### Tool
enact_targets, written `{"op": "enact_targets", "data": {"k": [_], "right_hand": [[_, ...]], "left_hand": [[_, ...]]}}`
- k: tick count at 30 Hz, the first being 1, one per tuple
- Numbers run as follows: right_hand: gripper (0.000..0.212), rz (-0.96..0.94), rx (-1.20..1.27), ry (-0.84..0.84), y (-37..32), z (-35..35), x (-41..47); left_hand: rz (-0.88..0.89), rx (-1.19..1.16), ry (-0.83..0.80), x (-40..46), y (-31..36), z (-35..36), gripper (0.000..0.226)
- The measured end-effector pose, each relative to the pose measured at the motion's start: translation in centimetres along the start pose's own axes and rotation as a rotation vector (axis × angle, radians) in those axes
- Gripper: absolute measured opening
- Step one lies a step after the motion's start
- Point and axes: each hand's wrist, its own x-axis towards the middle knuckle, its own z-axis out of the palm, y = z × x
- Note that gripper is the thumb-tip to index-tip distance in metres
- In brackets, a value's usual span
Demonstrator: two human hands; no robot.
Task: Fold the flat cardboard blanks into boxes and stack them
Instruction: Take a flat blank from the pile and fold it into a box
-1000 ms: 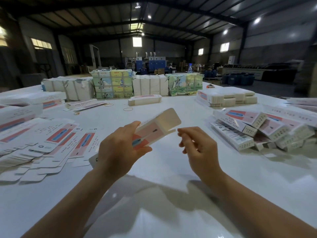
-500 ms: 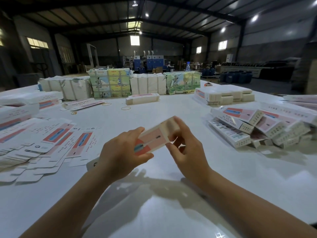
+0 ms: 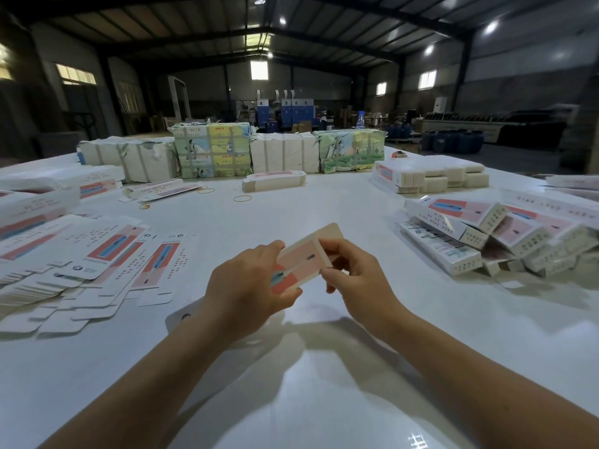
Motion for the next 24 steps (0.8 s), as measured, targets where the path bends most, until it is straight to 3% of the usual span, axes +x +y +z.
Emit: {"op": "enact_targets", "data": {"k": [4,7,9,12,14,17,20,24], "right_hand": [[0.044,0.003,-0.084,-0.045,0.3,0.3,-0.2],[0.036,-0.185,-0.242,0.179,0.1,0.1,0.0],[0.056,-0.255,-0.341,0.340,0.1,-0.7,0.3],[0.079,0.010,-0.171,0.201,-0.2,-1.2,0.6],[0.061,0.143,0.018,0.055,-0.1,-1.1,0.6],[0.026,-0.005,-0.157,0.109,-0.1,-0.4,0.1],[0.031,-0.208,-0.487,0.200,0.1,1.0,-0.6],[0.041,-0.235,-0.553,0.196,0.1,1.8,-1.0]], "left_hand": [[-0.003,-0.005,0.006,0.0,0.0,0.4,0.069],[0.014,-0.016,0.072,0.2,-0.5,0.2,0.068],[0.043,-0.004,0.114,0.4,-0.9,0.2,0.066],[0.103,0.001,0.156,0.5,-0.8,0.2,0.065],[0.158,0.006,0.156,0.3,-0.4,0.3,0.062],[0.171,-0.006,0.135,0.1,0.0,0.3,0.064],[0.157,0.051,0.162,0.1,0.7,0.2,0.068],[0.128,0.134,0.184,0.4,1.9,0.2,0.067]]}}
